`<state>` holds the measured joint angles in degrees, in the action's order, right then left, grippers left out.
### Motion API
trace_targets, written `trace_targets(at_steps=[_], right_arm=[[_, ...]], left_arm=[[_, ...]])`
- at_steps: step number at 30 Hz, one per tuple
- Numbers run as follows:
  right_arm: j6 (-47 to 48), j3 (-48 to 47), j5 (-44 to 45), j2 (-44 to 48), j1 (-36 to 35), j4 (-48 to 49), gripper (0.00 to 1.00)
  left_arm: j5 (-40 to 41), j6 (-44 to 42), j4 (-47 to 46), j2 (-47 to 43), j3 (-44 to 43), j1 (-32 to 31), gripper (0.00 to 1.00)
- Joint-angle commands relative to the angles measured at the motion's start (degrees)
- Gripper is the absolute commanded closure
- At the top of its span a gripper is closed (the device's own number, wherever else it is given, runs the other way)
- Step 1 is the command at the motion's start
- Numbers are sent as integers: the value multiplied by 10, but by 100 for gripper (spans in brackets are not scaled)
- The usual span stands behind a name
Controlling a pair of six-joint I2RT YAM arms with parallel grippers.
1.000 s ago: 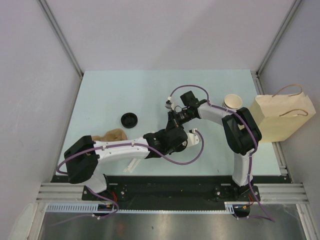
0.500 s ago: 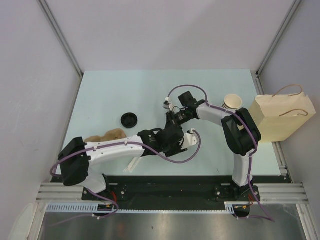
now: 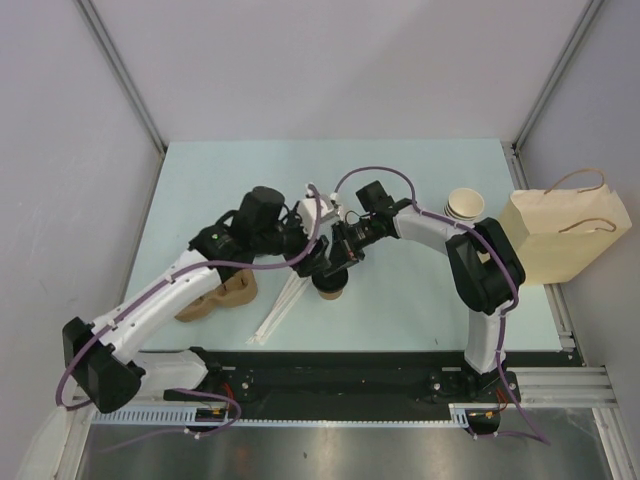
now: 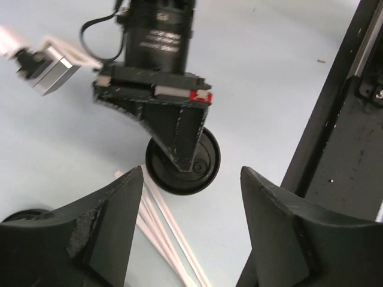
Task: Pack the takeout coffee
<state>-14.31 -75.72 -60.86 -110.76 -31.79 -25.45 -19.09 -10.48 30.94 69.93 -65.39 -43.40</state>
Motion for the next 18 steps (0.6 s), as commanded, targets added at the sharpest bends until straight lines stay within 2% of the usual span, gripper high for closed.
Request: trace_targets(at_steps=[1, 5, 7, 10, 13, 16, 18], right_arm=[[21, -28, 16, 17, 3, -12, 97], [13, -48, -6, 31, 6, -12, 86], [10, -65, -13, 38, 10, -12, 74], [6, -96, -24, 47, 16, -21, 64], [-6, -130, -27, 52, 28, -35, 61], [-15, -154, -5, 60, 59, -36, 43], [-6, -164, 13, 66, 82, -49, 20]], left_arm=[[-120, 3, 16, -25, -19, 63, 26], [-150, -1, 19, -31, -5, 105, 13], [-161, 5, 6, -42, 18, 129, 0], [-174, 11, -22, -46, 45, 145, 0], [-162, -1, -42, -39, 66, 144, 0], [-105, -20, -50, -12, 76, 125, 0], [-79, -31, -51, 13, 74, 104, 0]])
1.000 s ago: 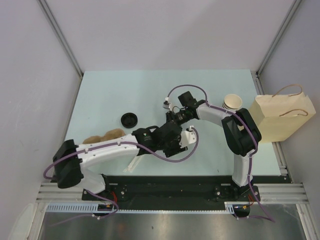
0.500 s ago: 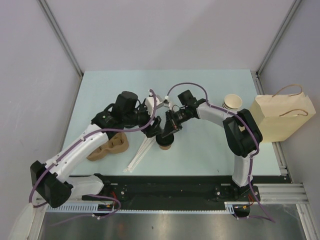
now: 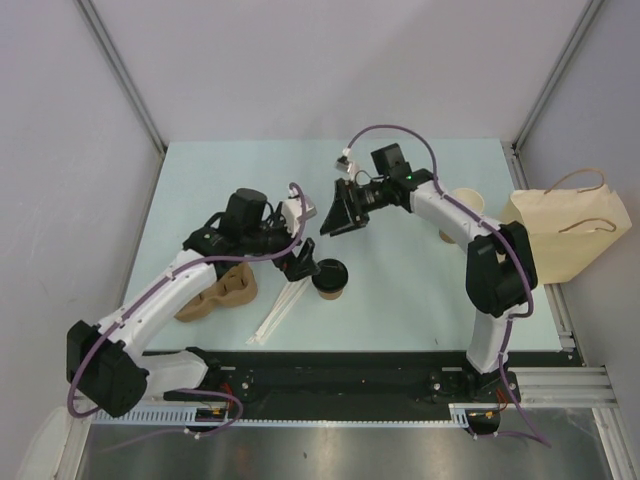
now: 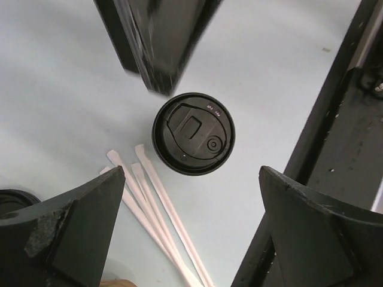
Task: Pack the takeout coffee
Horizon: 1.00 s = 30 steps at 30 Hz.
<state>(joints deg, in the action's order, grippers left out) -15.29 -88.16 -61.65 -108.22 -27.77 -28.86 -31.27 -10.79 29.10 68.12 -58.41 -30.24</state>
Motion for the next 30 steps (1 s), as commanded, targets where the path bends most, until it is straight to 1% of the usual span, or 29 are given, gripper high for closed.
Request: trace_targets(at_steps=[1, 2, 4, 5, 6, 9, 14, 20, 25, 27, 30], right_arm=[[4, -44, 34, 43, 49, -17, 10], [3, -44, 39, 47, 57, -22, 1], [3, -37, 44, 57, 78, -22, 0], [4, -33, 47, 60, 84, -22, 0], [4, -28, 49, 71, 92, -20, 0], [11, -11, 54, 86, 99, -19, 0], [7, 8, 58, 90, 109, -16, 0], [-21, 9, 42, 86, 144, 5, 0], [-23, 13, 36, 85, 150, 5, 0], [-23, 16, 36, 86, 150, 6, 0], [-24, 18, 35, 85, 151, 7, 0]], left_arm=[[65, -36, -36, 40, 4, -37, 0], [73, -39, -38, 47, 4, -45, 1], [78, -43, -46, 67, 3, -63, 1], [100, -44, -47, 75, 1, -77, 1], [108, -47, -47, 94, -3, -83, 0], [132, -51, -55, 112, -7, -96, 1], [145, -61, -56, 139, -13, -110, 0], [150, -56, -61, 156, -14, -122, 0], [157, -51, -68, 168, -15, -126, 0], [162, -49, -71, 174, -15, -127, 2], [172, -46, -72, 182, -16, -127, 7]])
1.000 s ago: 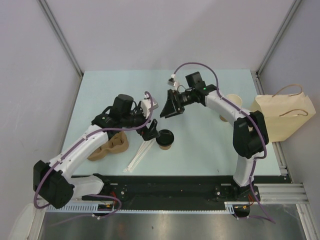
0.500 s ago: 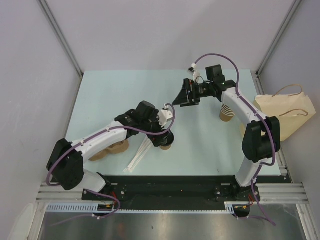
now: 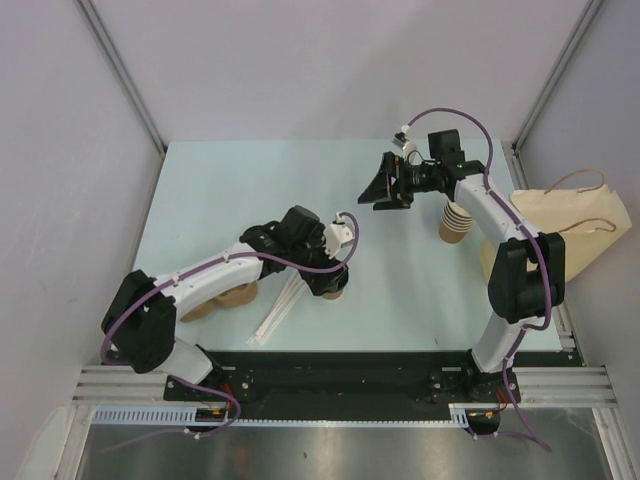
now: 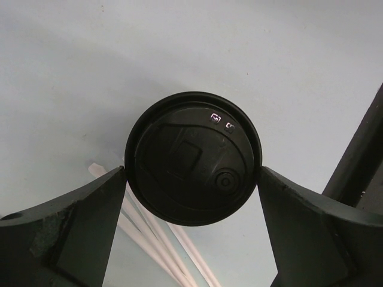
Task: Pack the takeout coffee
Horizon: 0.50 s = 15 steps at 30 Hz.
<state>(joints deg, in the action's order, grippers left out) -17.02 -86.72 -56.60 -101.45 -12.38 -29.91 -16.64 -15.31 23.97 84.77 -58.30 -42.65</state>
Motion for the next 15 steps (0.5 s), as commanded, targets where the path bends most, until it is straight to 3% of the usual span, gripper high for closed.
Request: trace_targets(at_steps=[1, 11, 15], right_arm=[[-7, 4, -16, 17, -3, 19, 0], [-6, 7, -14, 17, -2, 20, 0], [-5, 8, -13, 18, 0, 21, 0]], left_arm=[[28, -1, -19, 15, -16, -3, 10], [29, 10, 4, 11, -38, 4, 37], [24, 13, 20, 0, -78, 33, 41]])
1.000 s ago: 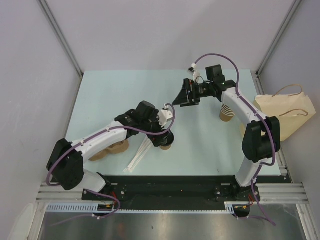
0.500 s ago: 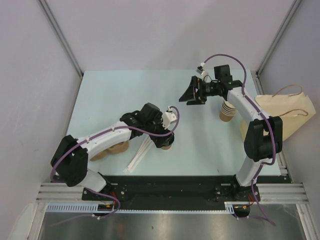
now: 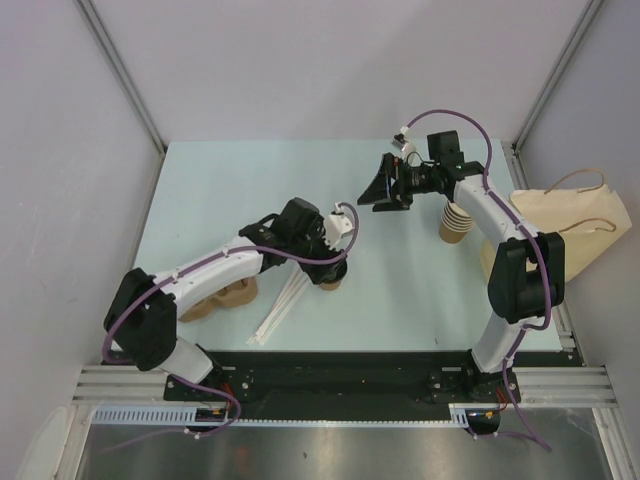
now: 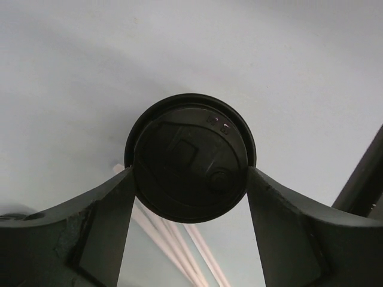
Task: Pack the takeout coffee
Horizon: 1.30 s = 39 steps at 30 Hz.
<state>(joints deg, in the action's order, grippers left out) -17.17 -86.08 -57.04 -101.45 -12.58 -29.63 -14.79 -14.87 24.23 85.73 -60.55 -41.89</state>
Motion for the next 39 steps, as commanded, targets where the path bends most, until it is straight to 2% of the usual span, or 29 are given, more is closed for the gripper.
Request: trace_targets(at_steps=[1, 5, 11, 19, 28, 39], right_arm=[[-3, 1, -9, 17, 2, 19, 0], [-4, 1, -7, 14, 1, 19, 0], [-2, 1, -4, 9, 2, 19, 0], [5, 0, 1, 9, 2, 16, 0], [12, 0, 4, 8, 2, 10, 0], [13, 0, 6, 6, 0, 11, 0]], left_arm=[[5, 8, 20, -10, -68, 44, 42], [-5, 10, 35, 3, -138, 116, 45], [-2, 2, 39, 43, -196, 216, 45], [2, 16, 13, 118, -214, 314, 46], [5, 20, -11, 167, -209, 353, 44], [9, 27, -37, 145, -189, 354, 44]])
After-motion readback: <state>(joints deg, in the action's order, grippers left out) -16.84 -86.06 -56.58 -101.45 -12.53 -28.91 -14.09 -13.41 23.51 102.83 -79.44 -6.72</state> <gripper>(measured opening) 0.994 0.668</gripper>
